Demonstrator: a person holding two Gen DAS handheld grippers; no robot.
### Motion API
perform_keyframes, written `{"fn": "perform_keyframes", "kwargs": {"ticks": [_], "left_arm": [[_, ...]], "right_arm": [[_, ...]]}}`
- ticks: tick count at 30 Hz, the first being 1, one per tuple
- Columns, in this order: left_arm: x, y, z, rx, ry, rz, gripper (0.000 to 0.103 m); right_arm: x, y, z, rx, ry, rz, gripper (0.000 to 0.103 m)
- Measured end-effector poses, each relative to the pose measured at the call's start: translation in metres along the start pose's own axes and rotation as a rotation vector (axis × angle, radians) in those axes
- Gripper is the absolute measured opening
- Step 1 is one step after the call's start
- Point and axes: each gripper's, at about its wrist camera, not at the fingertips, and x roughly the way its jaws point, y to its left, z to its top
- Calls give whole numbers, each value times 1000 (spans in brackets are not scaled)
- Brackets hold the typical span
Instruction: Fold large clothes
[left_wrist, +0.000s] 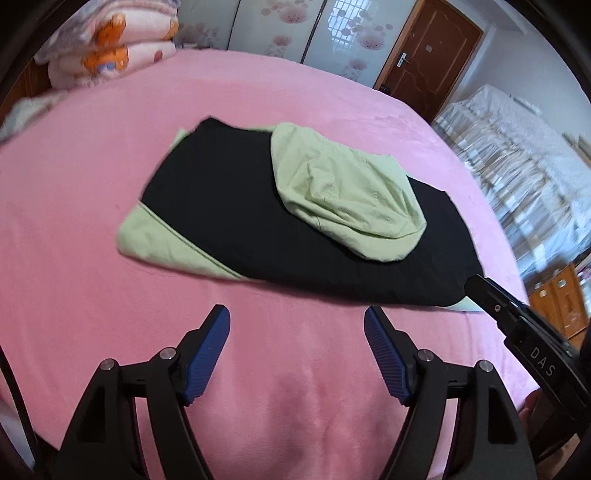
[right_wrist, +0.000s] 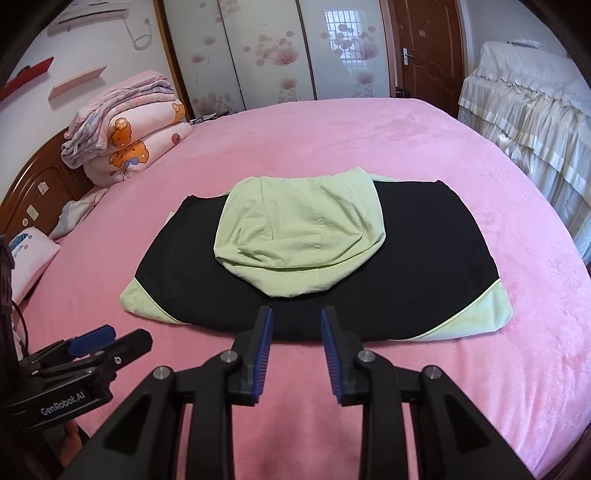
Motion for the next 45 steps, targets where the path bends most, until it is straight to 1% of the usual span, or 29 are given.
{"fn": "perform_keyframes", "kwargs": {"ticks": [1, 4, 10, 13, 18, 23, 27, 29, 30, 31, 32, 33, 34, 35, 36, 41, 45], "left_arm": [[6, 10, -4, -42, 10, -53, 74], [25, 37, -12, -156, 27, -141, 74], [65, 83, -16, -317, 24, -178, 74], [79, 97, -10, -361, -13, -211, 74], [99, 106, 16, -371, -96, -204, 74], [124, 111, 51, -395, -138, -180, 74], [134, 115, 70, -430, -180, -166, 74], [135, 120, 74, -453, -205, -152, 64], [137, 121, 76, -457, -209, -138, 48], [139, 123, 76, -466, -207, -116, 27], [140, 127, 75, -478, -201, -101, 23], [141, 131, 73, -492, -201, -112, 18], [140, 135, 72, -507, -205, -128, 14], [139, 136, 71, -510, -204, -135, 13], [138, 135, 72, -500, -204, -127, 12], [125, 113, 80, -397, -234, -33, 8], [106, 96, 88, -331, -269, 3, 7]], "right_arm": [[0, 2, -2, -7, -7, -8, 27], [5, 4, -8, -17, -9, -11, 27], [29, 1, -12, 15, 20, 2, 27], [42, 1, -13, 18, 29, 5, 27], [61, 1, -12, 19, 38, 14, 27], [79, 0, -8, 27, 47, 16, 27], [94, -3, -5, 37, 56, 17, 27], [99, -4, -3, 44, 58, 22, 27], [102, -4, -2, 47, 57, 22, 27], [103, -5, -1, 46, 55, 25, 27], [103, -5, 1, 43, 48, 28, 27], [102, -4, 3, 39, 40, 26, 27], [103, -5, 6, 38, 35, 29, 27], [103, -6, 10, 37, 29, 40, 27], [104, -6, 15, 33, 23, 42, 27], [122, 1, 48, -24, -30, 2, 27], [151, 10, 68, -55, -37, 15, 25]]}}
